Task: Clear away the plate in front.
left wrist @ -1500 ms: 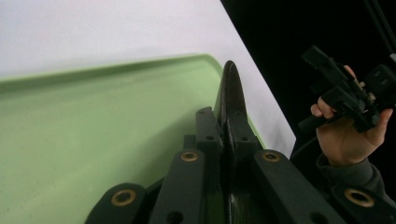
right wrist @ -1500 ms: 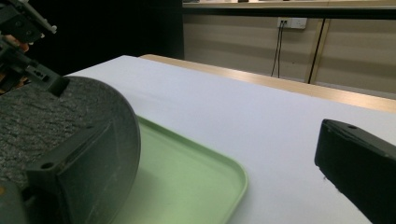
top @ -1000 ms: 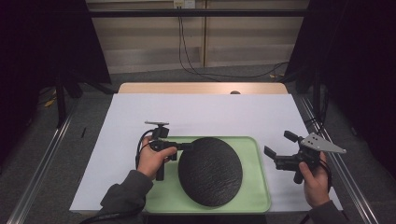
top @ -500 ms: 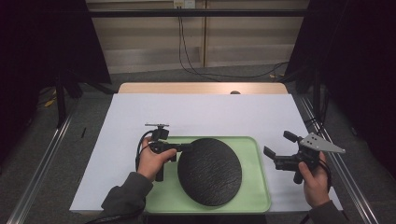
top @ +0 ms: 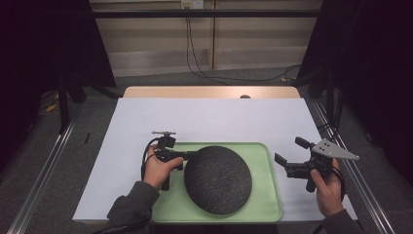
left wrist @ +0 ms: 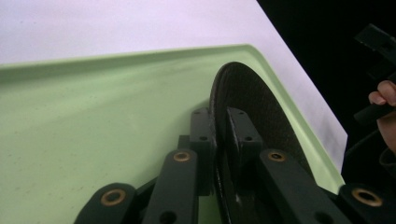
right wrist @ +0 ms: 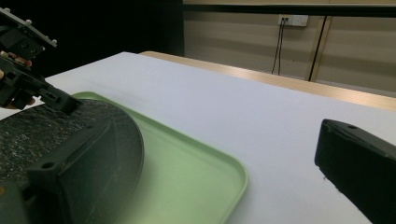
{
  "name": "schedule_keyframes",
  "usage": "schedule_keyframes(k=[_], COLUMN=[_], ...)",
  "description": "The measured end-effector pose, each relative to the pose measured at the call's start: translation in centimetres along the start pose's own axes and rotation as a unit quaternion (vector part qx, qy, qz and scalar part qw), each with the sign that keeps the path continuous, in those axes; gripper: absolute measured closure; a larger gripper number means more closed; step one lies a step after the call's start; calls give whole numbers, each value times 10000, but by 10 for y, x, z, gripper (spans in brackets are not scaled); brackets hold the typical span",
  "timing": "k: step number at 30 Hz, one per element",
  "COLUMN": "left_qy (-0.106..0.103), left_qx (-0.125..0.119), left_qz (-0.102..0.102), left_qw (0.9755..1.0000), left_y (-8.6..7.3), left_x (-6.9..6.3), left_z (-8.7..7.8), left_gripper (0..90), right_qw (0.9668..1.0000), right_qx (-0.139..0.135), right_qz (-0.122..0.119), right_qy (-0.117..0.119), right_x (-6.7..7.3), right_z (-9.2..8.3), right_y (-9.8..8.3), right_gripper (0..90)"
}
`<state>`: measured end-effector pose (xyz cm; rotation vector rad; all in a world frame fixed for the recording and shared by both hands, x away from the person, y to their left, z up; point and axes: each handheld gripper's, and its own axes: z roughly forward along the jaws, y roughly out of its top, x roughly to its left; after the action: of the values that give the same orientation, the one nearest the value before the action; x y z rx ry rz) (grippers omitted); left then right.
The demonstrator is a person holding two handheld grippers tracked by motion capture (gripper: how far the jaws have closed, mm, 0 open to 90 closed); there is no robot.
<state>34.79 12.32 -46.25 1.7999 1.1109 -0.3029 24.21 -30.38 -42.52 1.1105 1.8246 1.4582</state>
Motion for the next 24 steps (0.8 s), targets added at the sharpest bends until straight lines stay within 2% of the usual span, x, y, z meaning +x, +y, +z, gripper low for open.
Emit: schedule_keyframes(k=[13, 17, 18, 24], left_qy=[140, 181, 177, 251], left_qx=[-5, -59, 18, -12], left_qz=[85, 0, 67, 55], left_qw=[9999, 9998, 9998, 9997], left_y=[-6, -8, -9, -11], left_x=[5, 6, 7, 9], left_z=[1, 3, 2, 4], left_gripper=[799, 794, 792, 784], right_qw=[10000, 10000, 10000, 10000], right_qx=[8, 10, 9, 6], right_qz=[-21, -21, -26, -11], right_qy=[13, 22, 24, 23], right_x=[1, 1, 1, 1], right_z=[0, 0, 0, 0], right_y=[0, 0, 0, 0], right_gripper=[0, 0, 0, 0])
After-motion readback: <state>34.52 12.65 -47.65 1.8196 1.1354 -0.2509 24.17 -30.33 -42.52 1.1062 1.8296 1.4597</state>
